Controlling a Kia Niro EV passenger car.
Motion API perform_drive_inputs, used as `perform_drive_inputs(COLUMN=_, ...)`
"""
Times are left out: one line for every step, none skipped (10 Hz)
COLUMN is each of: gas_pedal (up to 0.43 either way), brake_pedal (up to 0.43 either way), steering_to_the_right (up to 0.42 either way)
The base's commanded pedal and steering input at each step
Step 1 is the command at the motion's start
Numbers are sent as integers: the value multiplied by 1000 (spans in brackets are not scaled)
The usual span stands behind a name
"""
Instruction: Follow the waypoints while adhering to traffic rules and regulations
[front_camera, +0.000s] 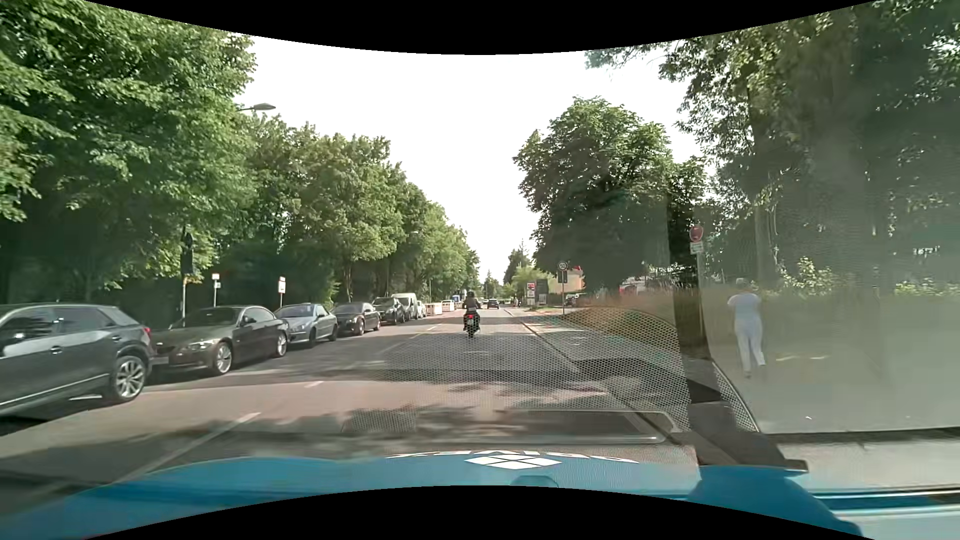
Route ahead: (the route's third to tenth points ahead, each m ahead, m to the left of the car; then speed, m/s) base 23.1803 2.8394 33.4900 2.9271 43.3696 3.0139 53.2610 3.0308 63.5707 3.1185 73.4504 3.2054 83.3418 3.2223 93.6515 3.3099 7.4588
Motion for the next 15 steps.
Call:
perform_drive_inputs(gas_pedal=20, brake_pedal=0, steering_to_the_right=-3)
perform_drive_inputs(gas_pedal=20, brake_pedal=0, steering_to_the_right=-5)
perform_drive_inputs(gas_pedal=20, brake_pedal=0, steering_to_the_right=-6)
perform_drive_inputs(gas_pedal=20, brake_pedal=0, steering_to_the_right=-6)
perform_drive_inputs(gas_pedal=20, brake_pedal=0, steering_to_the_right=-6)
perform_drive_inputs(gas_pedal=20, brake_pedal=0, steering_to_the_right=-6)
perform_drive_inputs(gas_pedal=20, brake_pedal=0, steering_to_the_right=-6)
perform_drive_inputs(gas_pedal=20, brake_pedal=0, steering_to_the_right=-6)
perform_drive_inputs(gas_pedal=20, brake_pedal=0, steering_to_the_right=-5)
perform_drive_inputs(gas_pedal=20, brake_pedal=0, steering_to_the_right=-6)
perform_drive_inputs(gas_pedal=20, brake_pedal=0, steering_to_the_right=-5)
perform_drive_inputs(gas_pedal=20, brake_pedal=0, steering_to_the_right=-5)
perform_drive_inputs(gas_pedal=20, brake_pedal=0, steering_to_the_right=-7)
perform_drive_inputs(gas_pedal=28, brake_pedal=0, steering_to_the_right=-7)
perform_drive_inputs(gas_pedal=28, brake_pedal=0, steering_to_the_right=-5)
